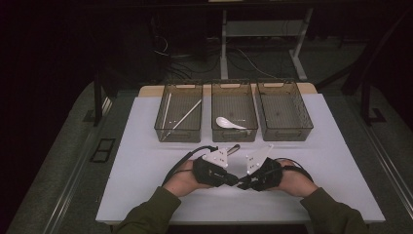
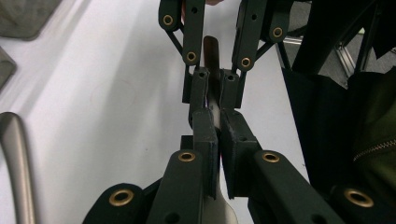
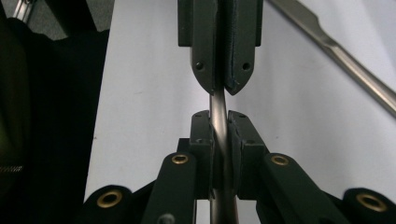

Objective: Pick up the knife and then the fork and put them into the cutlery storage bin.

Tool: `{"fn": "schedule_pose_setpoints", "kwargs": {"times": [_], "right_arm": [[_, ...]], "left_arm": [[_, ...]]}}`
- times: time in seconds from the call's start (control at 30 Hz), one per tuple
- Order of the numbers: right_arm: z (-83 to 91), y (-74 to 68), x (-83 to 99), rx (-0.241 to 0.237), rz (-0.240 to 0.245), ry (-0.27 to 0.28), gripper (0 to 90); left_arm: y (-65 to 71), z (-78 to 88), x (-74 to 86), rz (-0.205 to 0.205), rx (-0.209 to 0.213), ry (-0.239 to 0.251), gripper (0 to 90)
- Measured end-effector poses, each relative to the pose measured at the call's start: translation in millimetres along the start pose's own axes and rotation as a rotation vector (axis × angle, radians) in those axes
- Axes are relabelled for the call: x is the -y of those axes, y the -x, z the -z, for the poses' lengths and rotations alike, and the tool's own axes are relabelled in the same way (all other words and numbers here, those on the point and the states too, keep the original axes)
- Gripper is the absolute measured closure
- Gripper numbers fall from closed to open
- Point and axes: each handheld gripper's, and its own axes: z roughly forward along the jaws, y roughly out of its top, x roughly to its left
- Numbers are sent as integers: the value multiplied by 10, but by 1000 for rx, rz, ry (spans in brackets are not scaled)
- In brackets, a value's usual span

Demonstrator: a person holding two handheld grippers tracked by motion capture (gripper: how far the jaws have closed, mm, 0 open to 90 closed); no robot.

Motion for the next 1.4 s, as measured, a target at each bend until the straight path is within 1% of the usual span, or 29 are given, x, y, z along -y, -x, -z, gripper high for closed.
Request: {"fn": "schedule_pose_setpoints", "kwargs": {"times": [0.07,0.1,0.13,0.17,0.2,0.23,0.27,0.3,0.33,0.37,0.4,0.47,0.57,0.67,0.7,0.73,0.77,0.8,0.87,0.9,0.93,1.03,1.07,1.1,1.13,1.2,1.27,1.37,1.4], "right_arm": [[-9,-10,3,1,-8,-14,813],[-14,-6,6,0,-8,-18,814],[-19,-1,11,0,-9,-19,815],[-20,2,19,8,-14,-26,815],[-16,10,34,2,-29,-28,816],[-10,20,45,13,-31,-29,817],[0,26,56,9,-50,-28,818],[15,48,70,21,-49,-28,820],[37,78,86,42,-44,-24,823],[65,96,99,51,-59,-20,865],[99,120,114,59,-65,-15,867],[181,169,148,73,-95,-3,867],[302,220,199,101,-143,14,868],[429,294,242,136,-162,33,868],[471,304,248,148,-187,47,868],[522,341,264,165,-183,48,868],[564,360,272,175,-196,60,868],[620,378,283,199,-221,77,868],[706,425,308,217,-241,98,868],[752,452,323,234,-251,107,868],[797,480,336,251,-263,115,868],[947,589,385,295,-307,143,868],[983,616,399,304,-319,152,868],[1040,659,421,323,-337,163,868],[1081,695,438,340,-348,169,868],[1145,761,469,362,-369,176,868],[1216,839,506,390,-400,182,868],[1325,965,556,440,-451,189,868],[1344,996,567,449,-464,187,868]], "left_arm": [[-6,-2,8,0,-5,9,831],[-8,3,9,0,-16,14,812],[-15,17,13,0,-25,26,753],[-22,43,19,7,-27,46,727],[-23,62,22,19,-38,59,662],[-31,92,25,31,-58,74,583],[-29,124,33,52,-71,98,554],[-33,165,42,65,-80,116,535],[-33,204,50,80,-99,134,494],[-34,251,63,90,-113,145,466],[-26,291,83,107,-123,164,443],[-22,371,138,114,-161,176,381],[-4,437,241,141,-191,181,360],[19,476,323,159,-208,178,349],[27,484,348,165,-213,179,348],[35,492,372,173,-219,179,348],[41,490,402,179,-225,178,340],[43,486,420,181,-231,176,319],[49,475,467,201,-245,166,282],[52,464,486,210,-250,169,263],[50,461,502,214,-257,160,247],[55,450,532,234,-270,162,202],[44,448,541,233,-274,158,187],[47,442,546,246,-276,159,176],[43,438,548,249,-279,157,169],[32,427,557,259,-279,161,151],[24,426,564,262,-287,160,142],[14,435,572,266,-290,166,136],[11,433,573,269,-288,169,136]]}}
